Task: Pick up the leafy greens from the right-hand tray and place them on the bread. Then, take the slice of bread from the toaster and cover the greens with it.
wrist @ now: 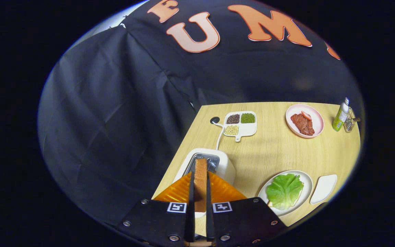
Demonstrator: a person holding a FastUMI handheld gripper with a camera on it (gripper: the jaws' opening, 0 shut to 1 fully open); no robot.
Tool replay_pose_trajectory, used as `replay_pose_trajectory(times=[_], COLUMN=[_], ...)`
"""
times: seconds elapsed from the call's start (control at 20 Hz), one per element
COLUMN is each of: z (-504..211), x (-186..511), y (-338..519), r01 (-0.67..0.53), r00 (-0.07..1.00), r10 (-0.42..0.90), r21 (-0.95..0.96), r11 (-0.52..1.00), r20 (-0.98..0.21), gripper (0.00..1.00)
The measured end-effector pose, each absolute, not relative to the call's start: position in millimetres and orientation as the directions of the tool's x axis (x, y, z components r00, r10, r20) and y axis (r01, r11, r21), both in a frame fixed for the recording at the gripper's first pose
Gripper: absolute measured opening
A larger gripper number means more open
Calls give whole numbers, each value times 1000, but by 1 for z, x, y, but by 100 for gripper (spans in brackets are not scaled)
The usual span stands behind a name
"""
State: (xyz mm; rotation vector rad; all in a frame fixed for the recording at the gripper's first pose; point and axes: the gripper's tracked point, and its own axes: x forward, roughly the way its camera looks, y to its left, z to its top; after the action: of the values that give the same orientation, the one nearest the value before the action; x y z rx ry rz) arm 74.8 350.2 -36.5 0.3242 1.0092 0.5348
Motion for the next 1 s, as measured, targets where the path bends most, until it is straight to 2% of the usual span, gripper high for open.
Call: replay_pose_trajectory(times=[0.2, 0.55, 1.0], z=[-27, -61, -118], x=[72, 67, 48], y=[312, 248, 205], r01=[-245, -143, -134], r00=[465, 474, 469], r10=[575, 568, 573], r21=[526, 578, 587], r11=[815, 803, 799], r20=[-673, -672, -672], gripper=[13, 13, 13])
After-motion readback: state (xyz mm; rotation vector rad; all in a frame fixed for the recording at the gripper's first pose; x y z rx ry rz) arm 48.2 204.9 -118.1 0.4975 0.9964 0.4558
